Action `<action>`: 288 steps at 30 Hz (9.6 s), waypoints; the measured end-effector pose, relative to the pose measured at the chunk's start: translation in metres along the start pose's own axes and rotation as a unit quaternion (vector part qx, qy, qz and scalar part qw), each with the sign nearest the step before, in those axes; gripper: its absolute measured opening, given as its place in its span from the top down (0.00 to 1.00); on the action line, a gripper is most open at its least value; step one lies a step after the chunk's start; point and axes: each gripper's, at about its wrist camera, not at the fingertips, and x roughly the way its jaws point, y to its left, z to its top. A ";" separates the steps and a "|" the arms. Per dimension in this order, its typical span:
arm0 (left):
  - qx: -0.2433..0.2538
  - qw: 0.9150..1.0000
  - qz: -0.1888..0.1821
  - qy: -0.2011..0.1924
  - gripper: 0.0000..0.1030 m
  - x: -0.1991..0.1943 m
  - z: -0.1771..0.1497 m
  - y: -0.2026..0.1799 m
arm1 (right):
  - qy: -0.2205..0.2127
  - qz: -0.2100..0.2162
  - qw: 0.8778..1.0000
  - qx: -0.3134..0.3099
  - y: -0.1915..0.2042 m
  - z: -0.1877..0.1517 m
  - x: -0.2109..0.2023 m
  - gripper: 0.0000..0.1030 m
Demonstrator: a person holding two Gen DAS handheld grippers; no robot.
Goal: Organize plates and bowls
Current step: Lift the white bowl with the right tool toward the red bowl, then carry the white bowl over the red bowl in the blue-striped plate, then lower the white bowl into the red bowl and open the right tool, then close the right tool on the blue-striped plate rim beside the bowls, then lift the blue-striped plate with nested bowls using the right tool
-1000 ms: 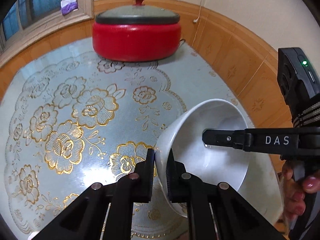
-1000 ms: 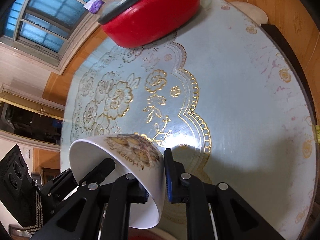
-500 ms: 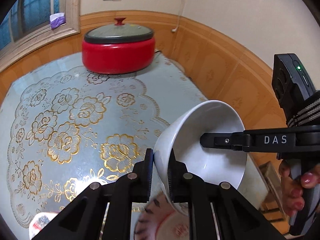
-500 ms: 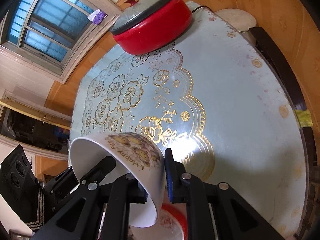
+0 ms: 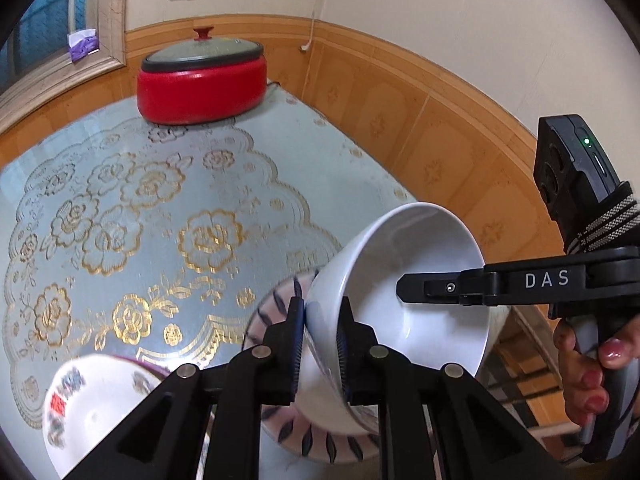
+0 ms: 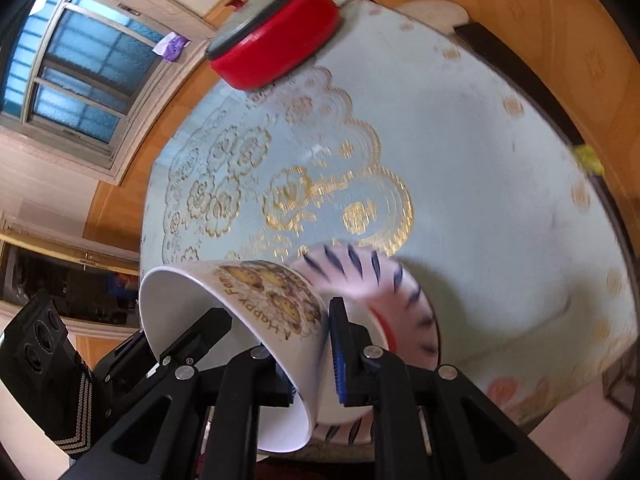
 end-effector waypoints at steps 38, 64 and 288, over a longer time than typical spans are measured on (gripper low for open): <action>0.014 0.998 0.003 0.054 0.85 0.036 -0.034 0.001 | 0.045 -0.035 0.997 0.043 -0.027 -0.037 0.034 0.88; 0.002 0.998 -0.011 0.061 0.85 0.041 -0.035 0.008 | 0.070 -0.046 0.996 0.035 -0.022 -0.035 0.043 0.86; -0.152 0.986 0.066 0.007 0.92 0.101 -0.036 0.032 | 0.061 0.000 0.978 -0.201 -0.081 0.047 0.081 0.90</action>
